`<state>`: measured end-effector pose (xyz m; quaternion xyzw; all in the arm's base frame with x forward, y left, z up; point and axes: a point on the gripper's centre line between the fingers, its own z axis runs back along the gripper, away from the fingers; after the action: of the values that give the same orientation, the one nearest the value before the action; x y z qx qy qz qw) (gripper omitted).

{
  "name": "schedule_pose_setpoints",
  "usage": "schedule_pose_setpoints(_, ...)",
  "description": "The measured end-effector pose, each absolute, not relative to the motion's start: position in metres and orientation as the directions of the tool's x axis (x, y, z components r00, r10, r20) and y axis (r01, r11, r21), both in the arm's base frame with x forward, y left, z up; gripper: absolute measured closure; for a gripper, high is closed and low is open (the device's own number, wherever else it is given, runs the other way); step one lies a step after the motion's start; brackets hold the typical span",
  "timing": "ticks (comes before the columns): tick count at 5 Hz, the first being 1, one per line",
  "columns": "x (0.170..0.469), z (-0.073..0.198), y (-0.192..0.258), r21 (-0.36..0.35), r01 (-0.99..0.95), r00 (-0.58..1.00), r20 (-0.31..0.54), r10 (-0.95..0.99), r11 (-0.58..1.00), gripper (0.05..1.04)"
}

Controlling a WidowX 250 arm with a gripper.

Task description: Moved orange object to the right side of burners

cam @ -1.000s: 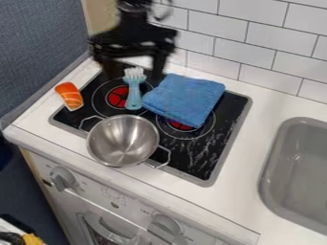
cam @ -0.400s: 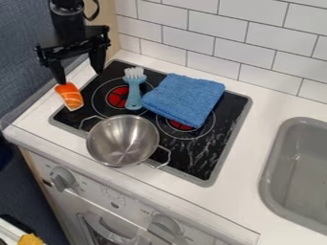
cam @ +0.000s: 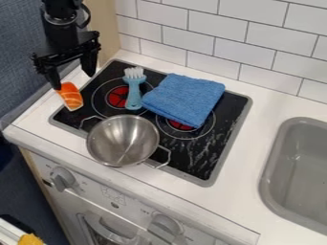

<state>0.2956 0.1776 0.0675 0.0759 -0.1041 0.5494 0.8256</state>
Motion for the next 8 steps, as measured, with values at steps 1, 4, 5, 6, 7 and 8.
schedule_pose_setpoints(1,0.298,0.063,0.181,-0.014,-0.928,0.358,0.254,0.898,0.374,0.084)
schedule_pose_setpoints(4,0.294,0.043,0.200,0.014,-0.916,0.395,0.205,0.896,0.400,0.084)
schedule_pose_setpoints(5,0.294,0.028,0.202,0.046,-0.915,0.403,0.181,0.897,0.401,0.084)
schedule_pose_setpoints(6,0.293,0.027,0.204,0.056,-0.921,0.389,0.187,0.902,0.385,0.084)
schedule_pose_setpoints(7,0.291,0.021,0.204,0.080,-0.923,0.385,0.187,0.904,0.376,0.137)
schedule_pose_setpoints(8,0.293,0.020,0.204,0.064,-0.925,0.380,0.195,0.904,0.375,0.420)
